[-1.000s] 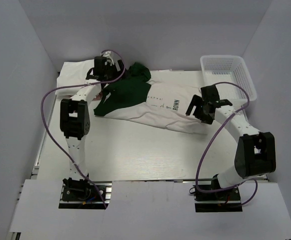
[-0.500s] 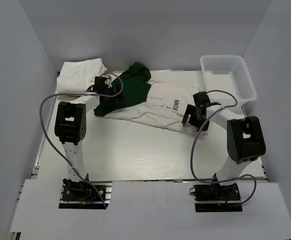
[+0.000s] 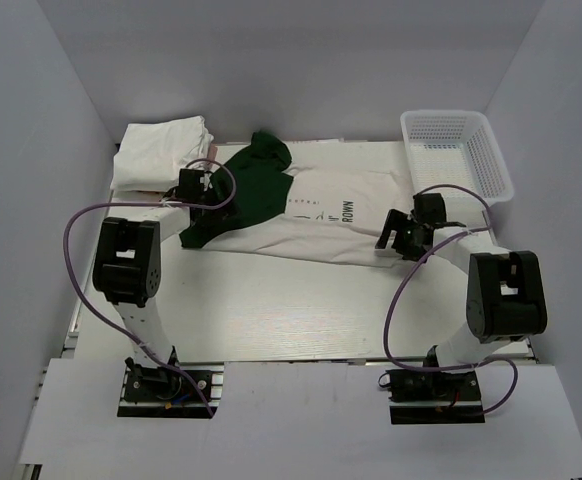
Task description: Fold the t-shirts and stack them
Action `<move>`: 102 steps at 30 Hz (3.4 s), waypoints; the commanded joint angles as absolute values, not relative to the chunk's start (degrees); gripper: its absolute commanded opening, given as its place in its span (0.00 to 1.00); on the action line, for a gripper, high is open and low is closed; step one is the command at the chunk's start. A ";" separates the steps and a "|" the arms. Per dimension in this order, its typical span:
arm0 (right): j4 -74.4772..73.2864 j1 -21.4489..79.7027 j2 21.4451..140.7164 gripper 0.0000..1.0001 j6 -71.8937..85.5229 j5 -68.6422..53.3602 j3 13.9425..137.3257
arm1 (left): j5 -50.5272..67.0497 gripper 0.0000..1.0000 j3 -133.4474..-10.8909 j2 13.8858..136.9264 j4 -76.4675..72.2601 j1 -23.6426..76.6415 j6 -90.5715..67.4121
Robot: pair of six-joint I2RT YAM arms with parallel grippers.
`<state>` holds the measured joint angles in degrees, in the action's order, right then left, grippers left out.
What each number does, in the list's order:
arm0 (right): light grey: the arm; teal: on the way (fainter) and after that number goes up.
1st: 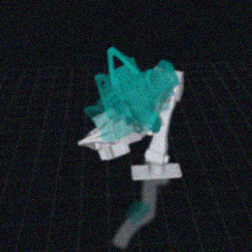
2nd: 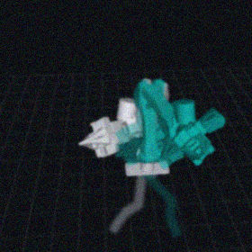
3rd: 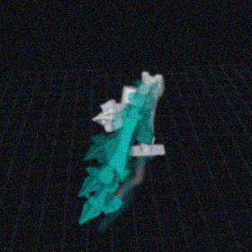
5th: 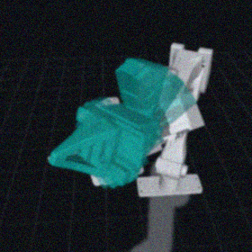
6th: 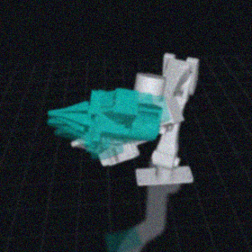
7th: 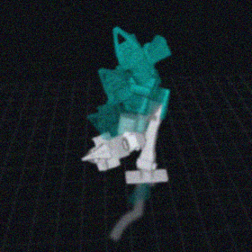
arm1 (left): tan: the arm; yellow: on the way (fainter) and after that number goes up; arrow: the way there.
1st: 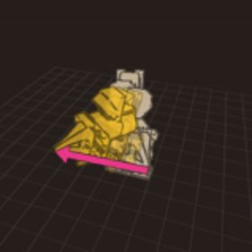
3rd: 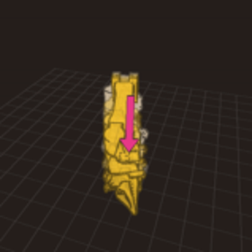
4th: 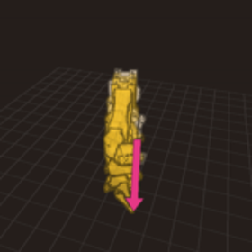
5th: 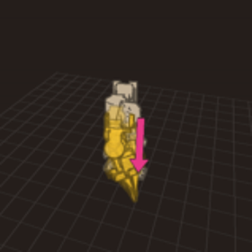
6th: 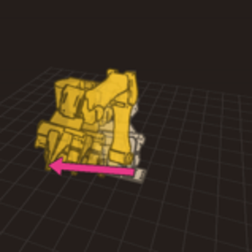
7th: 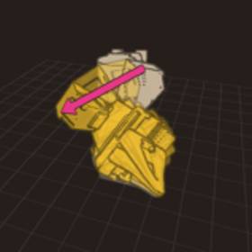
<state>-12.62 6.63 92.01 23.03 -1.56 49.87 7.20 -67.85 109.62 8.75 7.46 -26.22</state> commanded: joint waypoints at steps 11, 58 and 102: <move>-18.35 5.63 81.32 0.90 23.62 -7.74 33.41 | 12.30 1.00 -40.80 94.15 17.13 7.03 -39.36; -23.03 9.67 71.72 0.90 22.50 2.37 49.13 | 3.34 0.45 -98.51 121.72 39.20 8.70 -35.95; -21.09 10.46 77.25 0.90 20.66 5.88 54.40 | -2.91 1.00 -122.52 134.73 36.93 11.34 -20.57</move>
